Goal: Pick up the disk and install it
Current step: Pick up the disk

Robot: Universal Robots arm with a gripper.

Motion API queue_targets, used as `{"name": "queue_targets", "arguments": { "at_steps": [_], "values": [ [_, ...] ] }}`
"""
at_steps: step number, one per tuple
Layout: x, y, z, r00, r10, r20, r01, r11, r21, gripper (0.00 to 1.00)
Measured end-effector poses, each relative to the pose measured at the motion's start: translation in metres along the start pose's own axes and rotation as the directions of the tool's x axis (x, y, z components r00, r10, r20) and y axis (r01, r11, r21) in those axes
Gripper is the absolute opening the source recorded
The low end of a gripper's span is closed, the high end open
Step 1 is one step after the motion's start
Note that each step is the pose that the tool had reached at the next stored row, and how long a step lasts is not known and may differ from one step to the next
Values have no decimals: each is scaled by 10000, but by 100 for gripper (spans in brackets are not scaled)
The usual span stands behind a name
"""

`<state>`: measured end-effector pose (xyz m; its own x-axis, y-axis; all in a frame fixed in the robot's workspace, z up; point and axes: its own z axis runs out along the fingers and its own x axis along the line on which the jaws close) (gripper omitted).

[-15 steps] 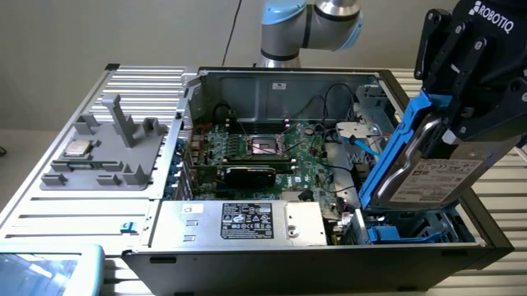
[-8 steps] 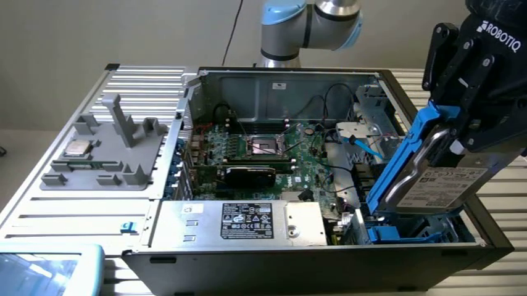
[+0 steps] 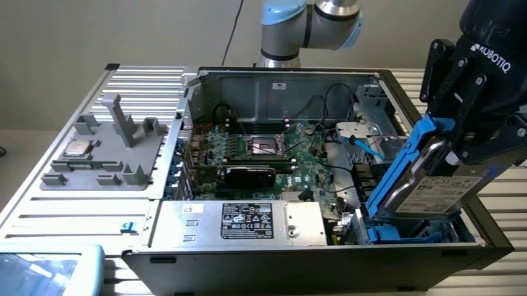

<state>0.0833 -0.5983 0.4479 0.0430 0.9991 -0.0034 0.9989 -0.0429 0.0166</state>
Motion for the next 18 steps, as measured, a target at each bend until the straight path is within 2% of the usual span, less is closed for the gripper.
{"name": "queue_targets", "arguments": {
  "at_steps": [3,7,18],
  "values": [
    [4,0,53,10000,2,-37,-2,10000,2,37],
    [6,0,96,9999,1,-148,0,10000,5,37],
    [8,27,111,9999,-37,-157,37,10000,5,37]
  ]
}}
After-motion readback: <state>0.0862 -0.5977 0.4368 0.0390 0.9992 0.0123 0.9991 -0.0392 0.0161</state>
